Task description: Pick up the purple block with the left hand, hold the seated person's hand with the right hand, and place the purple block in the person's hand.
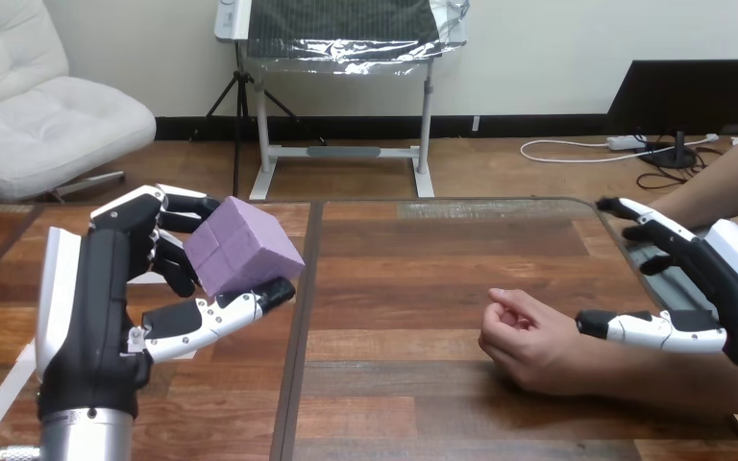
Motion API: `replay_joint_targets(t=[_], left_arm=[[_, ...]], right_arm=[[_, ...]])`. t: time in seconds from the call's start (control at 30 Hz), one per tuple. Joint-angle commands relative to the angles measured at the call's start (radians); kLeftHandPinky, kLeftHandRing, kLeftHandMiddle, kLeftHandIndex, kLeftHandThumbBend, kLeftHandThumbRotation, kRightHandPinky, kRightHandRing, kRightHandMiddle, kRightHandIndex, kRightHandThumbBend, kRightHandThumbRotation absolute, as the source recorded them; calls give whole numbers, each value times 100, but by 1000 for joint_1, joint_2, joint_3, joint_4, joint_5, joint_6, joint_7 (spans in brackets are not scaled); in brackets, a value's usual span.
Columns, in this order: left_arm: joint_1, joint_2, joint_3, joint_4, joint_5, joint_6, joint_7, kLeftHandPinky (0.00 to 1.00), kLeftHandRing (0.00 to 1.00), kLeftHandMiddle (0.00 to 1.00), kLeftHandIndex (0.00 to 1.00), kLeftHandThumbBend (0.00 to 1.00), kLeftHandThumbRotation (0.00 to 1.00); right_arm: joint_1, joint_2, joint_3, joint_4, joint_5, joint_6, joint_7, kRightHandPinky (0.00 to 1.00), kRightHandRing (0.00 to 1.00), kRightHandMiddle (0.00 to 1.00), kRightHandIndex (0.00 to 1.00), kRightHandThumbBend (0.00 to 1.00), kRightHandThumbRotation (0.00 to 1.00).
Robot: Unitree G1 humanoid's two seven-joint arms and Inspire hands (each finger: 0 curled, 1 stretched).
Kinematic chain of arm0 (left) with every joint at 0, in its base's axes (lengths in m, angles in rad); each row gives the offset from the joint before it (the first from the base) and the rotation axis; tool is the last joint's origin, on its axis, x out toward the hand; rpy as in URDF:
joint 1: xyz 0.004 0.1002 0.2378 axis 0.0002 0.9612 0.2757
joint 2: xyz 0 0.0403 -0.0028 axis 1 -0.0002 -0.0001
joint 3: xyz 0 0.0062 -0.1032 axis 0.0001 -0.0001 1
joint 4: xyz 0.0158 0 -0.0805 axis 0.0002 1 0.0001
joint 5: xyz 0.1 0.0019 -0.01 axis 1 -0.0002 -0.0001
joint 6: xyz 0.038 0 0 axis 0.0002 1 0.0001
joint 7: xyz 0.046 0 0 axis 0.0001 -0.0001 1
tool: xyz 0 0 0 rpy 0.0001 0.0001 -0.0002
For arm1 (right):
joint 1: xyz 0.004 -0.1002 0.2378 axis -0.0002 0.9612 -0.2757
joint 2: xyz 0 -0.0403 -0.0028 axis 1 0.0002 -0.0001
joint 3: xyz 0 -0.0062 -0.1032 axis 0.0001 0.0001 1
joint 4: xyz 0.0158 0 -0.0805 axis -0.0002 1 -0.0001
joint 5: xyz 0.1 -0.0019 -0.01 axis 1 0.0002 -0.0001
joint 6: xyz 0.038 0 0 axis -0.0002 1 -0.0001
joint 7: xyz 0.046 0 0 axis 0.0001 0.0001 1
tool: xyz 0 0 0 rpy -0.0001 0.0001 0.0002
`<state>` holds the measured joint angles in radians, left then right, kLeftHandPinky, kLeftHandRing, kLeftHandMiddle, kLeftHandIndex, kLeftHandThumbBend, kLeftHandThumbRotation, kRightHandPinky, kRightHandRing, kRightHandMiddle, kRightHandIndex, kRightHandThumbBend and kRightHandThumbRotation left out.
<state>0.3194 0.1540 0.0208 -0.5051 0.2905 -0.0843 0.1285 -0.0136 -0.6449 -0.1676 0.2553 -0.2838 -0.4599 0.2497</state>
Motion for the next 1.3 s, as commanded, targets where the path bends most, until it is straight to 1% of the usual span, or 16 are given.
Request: replay_joint_targets(t=[0.0, 0.07, 0.2, 0.33, 0.4, 0.5, 0.53, 0.6, 0.67, 0.7, 0.83, 1.07, 1.27], left_arm=[[-30, -3, 15, -7, 1, -34, 0, 27, 33, 37, 40, 70, 0], [-30, -3, 16, -7, 0, -35, 0, 27, 33, 37, 40, 70, 0], [-28, -6, 17, -11, -2, -33, -1, 27, 33, 37, 40, 70, 0], [-26, -5, 20, -12, -6, -34, -3, 27, 33, 37, 40, 70, 0], [-26, -6, 20, -14, -5, -31, -4, 27, 32, 37, 40, 70, 0], [-26, -6, 23, -12, -9, -35, -5, 27, 32, 37, 40, 70, 0], [-25, -5, 24, -11, -10, -36, -5, 27, 32, 37, 40, 69, 0], [-25, -5, 24, -11, -11, -37, -5, 27, 32, 37, 40, 69, 0], [-25, -5, 26, -11, -16, -39, -7, 27, 32, 37, 40, 69, 0], [-23, -7, 26, -13, -19, -36, -9, 26, 32, 36, 40, 69, 0], [-21, -9, 28, -16, -22, -31, -11, 26, 32, 36, 40, 68, 0], [-19, -9, 32, -12, -22, -36, -15, 26, 31, 36, 40, 68, 0], [-17, -12, 34, -9, -30, -38, -20, 26, 31, 36, 40, 68, 0]], right_arm=[[-83, -51, 11, 33, -30, -25, -23, 73, 90, 94, 93, 97, 57], [-87, -64, 21, 45, -53, -22, -22, 74, 90, 94, 94, 97, 56], [-93, -79, 33, 68, -77, -29, -22, 75, 90, 93, 94, 97, 53], [-109, -97, 50, 112, -105, -49, -26, 76, 90, 92, 93, 98, 51], [-116, -104, 57, 130, -114, -57, -28, 78, 89, 91, 93, 99, 51], [-125, -124, 76, 149, -147, -48, -25, 83, 90, 91, 93, 99, 51], [-131, -129, 82, 164, -154, -57, -29, 84, 90, 91, 93, 100, 51], [-138, -133, 88, 182, -160, -71, -35, 85, 89, 91, 92, 100, 50], [-144, -140, 97, 195, -167, -62, -26, 86, 89, 90, 92, 100, 48], [-148, -144, 102, 206, -169, -64, -23, 88, 90, 90, 92, 100, 48], [-157, -157, 116, 228, -177, -73, -24, 91, 90, 90, 91, 100, 46], [-168, -175, 133, 251, -190, -75, -22, 92, 90, 90, 90, 100, 41], [-183, -191, 152, 286, -205, -91, -26, 92, 89, 89, 90, 100, 39]])
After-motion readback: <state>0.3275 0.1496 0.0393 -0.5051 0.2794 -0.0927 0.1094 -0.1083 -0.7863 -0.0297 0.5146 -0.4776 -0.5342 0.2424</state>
